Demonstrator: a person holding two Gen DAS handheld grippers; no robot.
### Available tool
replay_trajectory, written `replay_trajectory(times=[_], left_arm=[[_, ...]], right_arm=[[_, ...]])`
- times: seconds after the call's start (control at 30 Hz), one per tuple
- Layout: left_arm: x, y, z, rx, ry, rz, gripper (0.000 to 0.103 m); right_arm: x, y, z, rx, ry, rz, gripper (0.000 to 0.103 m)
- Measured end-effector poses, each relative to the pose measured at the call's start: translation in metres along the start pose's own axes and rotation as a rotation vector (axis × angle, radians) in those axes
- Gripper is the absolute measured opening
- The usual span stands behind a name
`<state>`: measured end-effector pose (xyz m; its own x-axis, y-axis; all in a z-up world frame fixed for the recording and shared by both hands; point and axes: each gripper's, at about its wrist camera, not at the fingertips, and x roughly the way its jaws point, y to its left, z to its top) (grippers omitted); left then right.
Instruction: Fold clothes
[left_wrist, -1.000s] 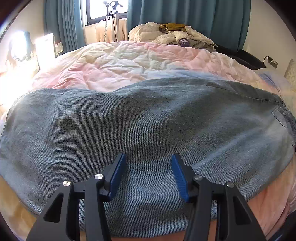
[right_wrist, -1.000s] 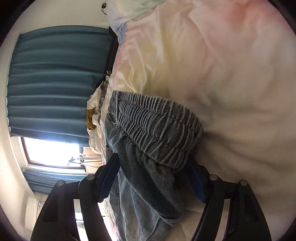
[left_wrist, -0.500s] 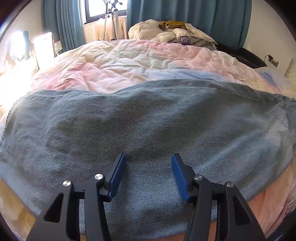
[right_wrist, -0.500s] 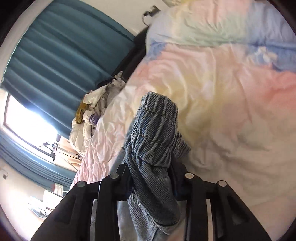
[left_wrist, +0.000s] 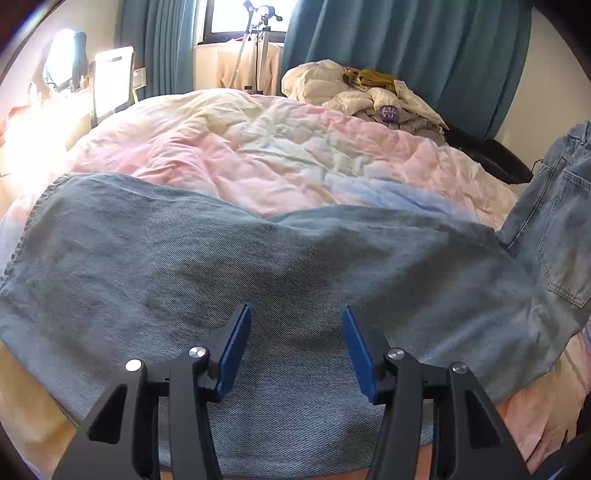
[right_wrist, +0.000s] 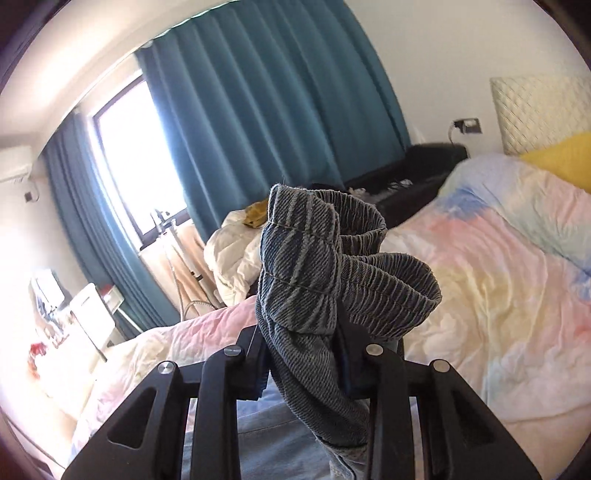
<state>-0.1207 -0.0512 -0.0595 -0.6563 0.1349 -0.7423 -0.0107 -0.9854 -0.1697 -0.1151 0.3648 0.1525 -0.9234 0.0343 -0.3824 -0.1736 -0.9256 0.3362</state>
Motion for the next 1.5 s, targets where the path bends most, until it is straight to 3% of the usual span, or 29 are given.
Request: replay_trajectory(times=[0.2, 0.4, 0.73, 0.87, 1.07, 1.13, 1.17, 1.33, 1.5], left_arm=[[-0.023, 0.031, 0.014, -0.11, -0.067, -0.024, 0.053], [-0.044, 0.059, 0.023, -0.184, -0.14, -0.03, 0.053], [-0.049, 0.078, 0.025, -0.245, -0.185, -0.082, 0.053], [-0.044, 0.079, 0.023, -0.246, -0.179, -0.09, 0.053], [-0.044, 0.075, 0.023, -0.231, -0.202, -0.125, 0.053], [-0.048, 0.072, 0.023, -0.221, -0.217, -0.145, 0.053], [-0.05, 0.071, 0.023, -0.216, -0.226, -0.158, 0.053], [-0.059, 0.063, 0.022, -0.189, -0.246, -0.212, 0.053], [-0.064, 0.053, 0.021, -0.138, -0.25, -0.231, 0.053]], right_arm=[[0.007, 0.108, -0.043, -0.19, 0.004, 0.082, 0.027], [0.022, 0.18, -0.108, -0.316, 0.051, 0.131, 0.026], [0.033, 0.225, -0.275, -0.64, 0.186, 0.163, 0.026], [0.039, 0.226, -0.318, -0.763, 0.215, 0.179, 0.026], [0.042, 0.225, -0.334, -0.823, 0.268, 0.212, 0.034], [0.041, 0.225, -0.336, -0.838, 0.305, 0.259, 0.052], [0.04, 0.226, -0.336, -0.847, 0.327, 0.28, 0.07], [0.007, 0.228, -0.328, -0.883, 0.357, 0.332, 0.071], [-0.007, 0.208, -0.286, -0.738, 0.369, 0.375, 0.07]])
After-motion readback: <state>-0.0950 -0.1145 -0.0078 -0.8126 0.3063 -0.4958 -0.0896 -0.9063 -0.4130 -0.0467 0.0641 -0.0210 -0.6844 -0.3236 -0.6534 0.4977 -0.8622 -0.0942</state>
